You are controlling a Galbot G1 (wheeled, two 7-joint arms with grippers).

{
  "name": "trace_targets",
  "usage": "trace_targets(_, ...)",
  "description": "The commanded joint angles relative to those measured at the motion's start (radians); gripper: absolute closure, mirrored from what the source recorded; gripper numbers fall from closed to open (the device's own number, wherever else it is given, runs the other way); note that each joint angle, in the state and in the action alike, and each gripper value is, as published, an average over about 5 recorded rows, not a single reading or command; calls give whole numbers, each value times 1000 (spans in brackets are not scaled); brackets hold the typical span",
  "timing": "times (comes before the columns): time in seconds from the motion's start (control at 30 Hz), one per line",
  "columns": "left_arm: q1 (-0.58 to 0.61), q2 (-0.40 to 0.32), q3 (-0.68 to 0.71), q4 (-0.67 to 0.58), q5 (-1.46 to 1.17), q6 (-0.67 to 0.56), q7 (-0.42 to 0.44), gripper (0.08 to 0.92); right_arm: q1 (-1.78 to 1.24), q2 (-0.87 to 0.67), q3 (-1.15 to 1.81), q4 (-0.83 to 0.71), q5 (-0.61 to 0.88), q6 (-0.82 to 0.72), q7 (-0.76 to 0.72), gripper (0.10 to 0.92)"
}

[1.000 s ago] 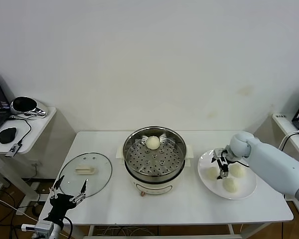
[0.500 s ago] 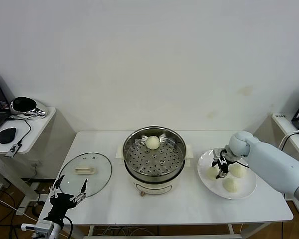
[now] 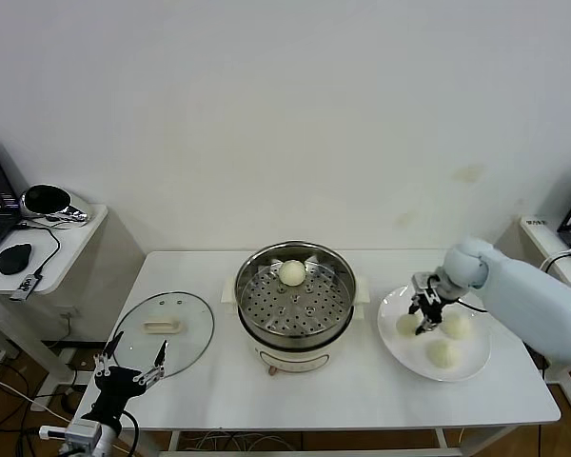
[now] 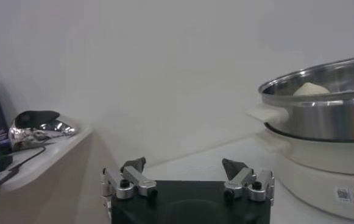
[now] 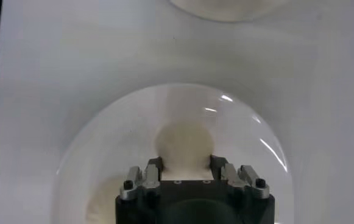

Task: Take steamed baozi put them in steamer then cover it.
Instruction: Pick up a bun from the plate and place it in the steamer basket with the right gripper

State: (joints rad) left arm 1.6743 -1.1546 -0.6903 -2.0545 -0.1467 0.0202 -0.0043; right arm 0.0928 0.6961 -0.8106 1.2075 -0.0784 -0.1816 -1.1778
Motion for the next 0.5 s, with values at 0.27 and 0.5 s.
trace_targets(0.27,-9,18,2,-1,-18,4,0,177,704,18,-450,281,475,-193,59,503)
trace_targets(0.5,-15,26,-3,-1,-32,4,1,177,695,261,-489,269,647,-313,181,495)
